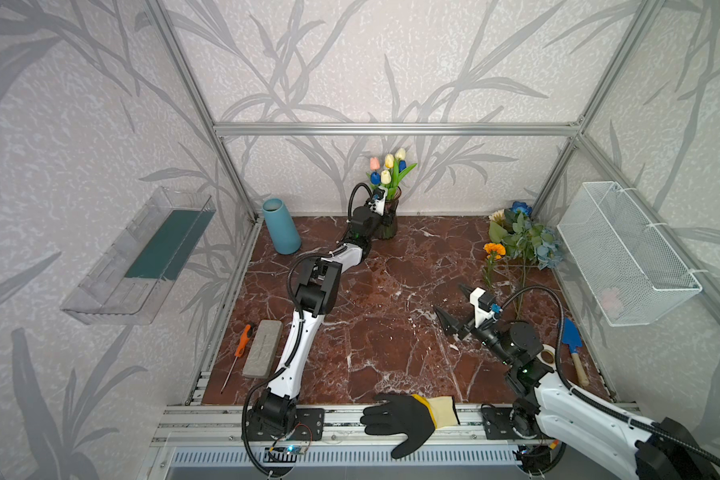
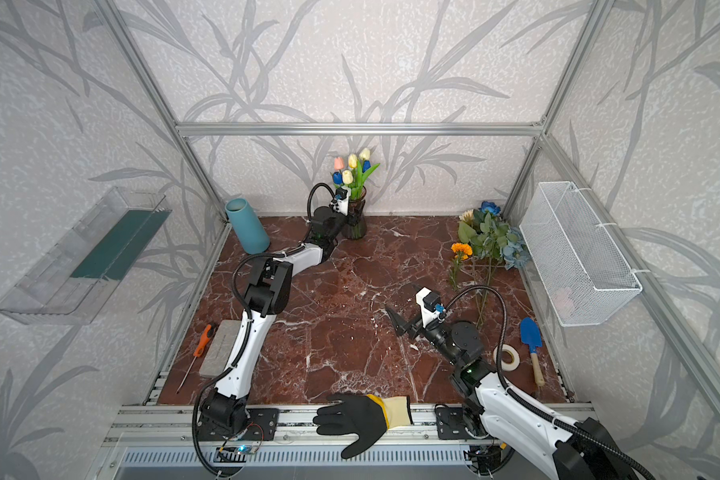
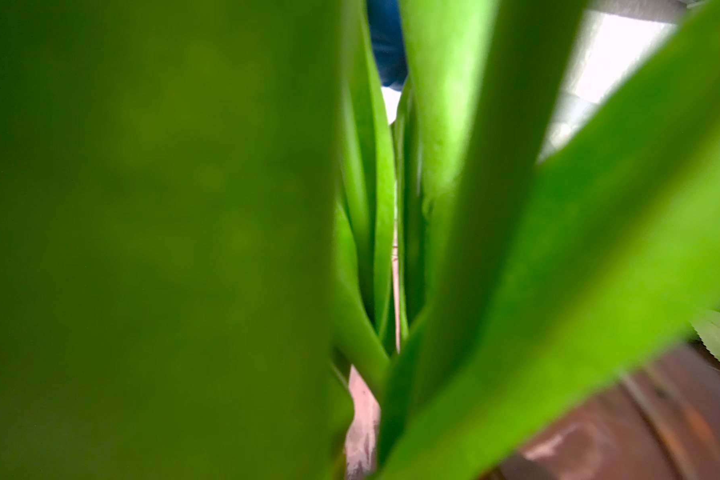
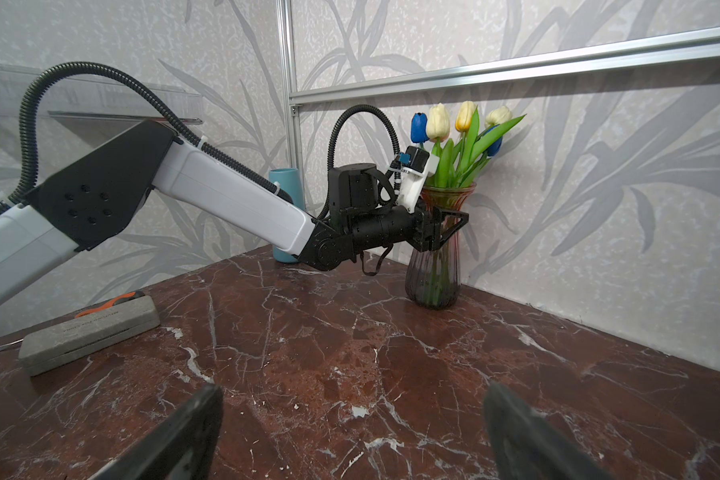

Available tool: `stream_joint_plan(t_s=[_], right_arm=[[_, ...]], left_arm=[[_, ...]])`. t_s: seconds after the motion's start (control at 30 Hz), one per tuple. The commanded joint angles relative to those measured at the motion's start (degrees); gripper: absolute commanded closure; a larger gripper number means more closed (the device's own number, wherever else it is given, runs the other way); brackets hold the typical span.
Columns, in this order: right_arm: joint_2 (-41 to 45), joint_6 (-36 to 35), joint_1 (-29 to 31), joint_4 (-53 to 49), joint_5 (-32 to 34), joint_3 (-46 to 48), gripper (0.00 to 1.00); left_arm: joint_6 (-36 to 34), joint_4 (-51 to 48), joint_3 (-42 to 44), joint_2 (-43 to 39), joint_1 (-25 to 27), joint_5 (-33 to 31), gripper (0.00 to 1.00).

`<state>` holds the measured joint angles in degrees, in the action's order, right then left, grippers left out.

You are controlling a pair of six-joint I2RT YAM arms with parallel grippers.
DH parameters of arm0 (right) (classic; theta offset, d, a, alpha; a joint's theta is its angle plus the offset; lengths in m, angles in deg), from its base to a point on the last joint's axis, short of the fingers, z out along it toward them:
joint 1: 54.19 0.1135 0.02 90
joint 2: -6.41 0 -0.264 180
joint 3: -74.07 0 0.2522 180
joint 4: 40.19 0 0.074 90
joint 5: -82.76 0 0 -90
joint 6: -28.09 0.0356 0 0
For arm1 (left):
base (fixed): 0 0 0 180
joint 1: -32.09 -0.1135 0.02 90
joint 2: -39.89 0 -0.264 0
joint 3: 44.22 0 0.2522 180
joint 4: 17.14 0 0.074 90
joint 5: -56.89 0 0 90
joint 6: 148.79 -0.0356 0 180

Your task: Arrange the flowers into the vase

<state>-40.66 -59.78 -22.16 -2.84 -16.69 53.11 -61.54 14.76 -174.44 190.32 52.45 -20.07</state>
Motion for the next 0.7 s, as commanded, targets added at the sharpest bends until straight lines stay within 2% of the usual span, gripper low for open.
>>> stream_joint_plan(t_s=[0.0,0.13,0.17,0.23,0.3,0.43,0.53,0.67], right_arm=[[0.3,0.1,0.5,0.7,0.5,0.6,0.02],[0.3,-0.1,0.5,0.7,0.6,0.7,0.02],[0.3,-0.2,0.5,0.7,0.7,0.7,0.02],[0.3,-0.2,0.5,0.6,0.7,0.6,0.02],[0.3,-0.3,0.5,0.7,0.7,0.6,0.02],[0.2,-0.3,0.5,0.7,0.8,0.6,0.02],[0.2,-0.3,0.6,0.7,0.9,0.6,0.02],[0.7,-0.4,0.6,0.5,1.1,0.7,0.02]], left_arm=[[0.6,5.0,-4.3,0.7,0.6,-0.5,1.00],[1.0,5.2,-4.8,1.1,0.6,0.2,1.00],[0.9,5.4,-4.4,1.0,0.6,0.4,0.95],[0.5,5.4,-3.9,0.7,0.6,0.5,0.79],[-0.3,5.1,-3.5,0.4,0.6,1.2,0.54],[-0.8,4.9,-2.8,-0.3,0.6,2.0,0.27],[-0.6,6.2,-1.4,-0.9,0.6,1.8,0.11],[-0.8,8.1,2.0,-2.4,0.6,1.5,0.00]])
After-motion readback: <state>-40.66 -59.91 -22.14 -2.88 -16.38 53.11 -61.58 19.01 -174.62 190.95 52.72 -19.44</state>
